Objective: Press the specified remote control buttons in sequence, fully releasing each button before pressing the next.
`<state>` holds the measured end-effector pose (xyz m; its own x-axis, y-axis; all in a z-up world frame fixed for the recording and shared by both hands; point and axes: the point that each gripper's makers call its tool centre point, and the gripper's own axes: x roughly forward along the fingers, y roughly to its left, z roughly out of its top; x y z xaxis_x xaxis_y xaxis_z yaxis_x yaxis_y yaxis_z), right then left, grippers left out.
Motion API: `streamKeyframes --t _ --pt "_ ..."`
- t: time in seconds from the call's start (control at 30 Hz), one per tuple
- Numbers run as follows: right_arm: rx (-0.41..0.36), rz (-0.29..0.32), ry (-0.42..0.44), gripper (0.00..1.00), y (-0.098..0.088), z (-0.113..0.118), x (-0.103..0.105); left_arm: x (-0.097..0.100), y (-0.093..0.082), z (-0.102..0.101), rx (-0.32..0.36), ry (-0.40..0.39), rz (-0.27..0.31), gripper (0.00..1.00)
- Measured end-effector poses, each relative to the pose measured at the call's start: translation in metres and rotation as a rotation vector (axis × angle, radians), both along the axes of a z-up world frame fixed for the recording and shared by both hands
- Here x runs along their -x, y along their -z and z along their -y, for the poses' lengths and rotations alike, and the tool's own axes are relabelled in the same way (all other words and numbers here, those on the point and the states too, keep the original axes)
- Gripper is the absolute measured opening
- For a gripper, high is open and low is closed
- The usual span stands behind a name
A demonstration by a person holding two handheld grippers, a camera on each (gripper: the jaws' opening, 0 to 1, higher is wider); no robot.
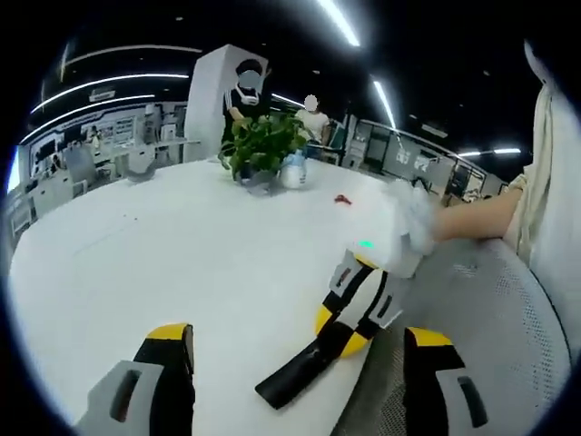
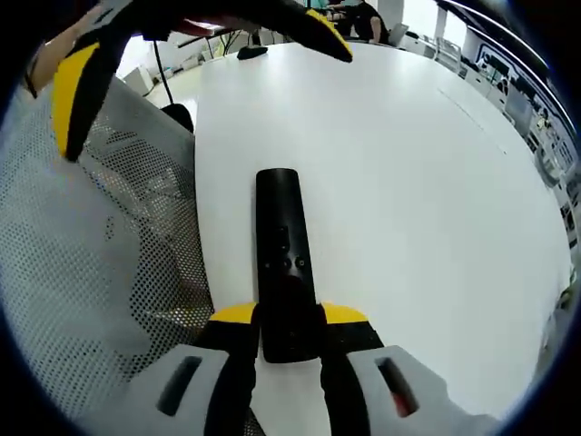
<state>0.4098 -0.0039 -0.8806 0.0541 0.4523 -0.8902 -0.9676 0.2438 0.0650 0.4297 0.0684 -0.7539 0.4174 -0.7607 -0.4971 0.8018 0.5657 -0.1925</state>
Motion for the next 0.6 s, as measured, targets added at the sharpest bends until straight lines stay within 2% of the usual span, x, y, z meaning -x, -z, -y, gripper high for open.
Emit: streamKeyframes --t 0.3,0.43,0.6 --pt "-0.002 0.01 0.007 0.25 0.001 0.0 0.0 0.015 -0.03 -0.033 0.109 -0.197 0.051 1.0" --pt "0.006 0.032 0.004 0.25 0.001 -0.001 0.0 0.021 -0.027 -0.045 0.073 -0.251 0.089 1.0" --pt "-0.002 0.038 0.014 0.25 0.001 0.0 -0.001 0.025 -0.031 -0.05 0.074 -0.317 0.114 1.0"
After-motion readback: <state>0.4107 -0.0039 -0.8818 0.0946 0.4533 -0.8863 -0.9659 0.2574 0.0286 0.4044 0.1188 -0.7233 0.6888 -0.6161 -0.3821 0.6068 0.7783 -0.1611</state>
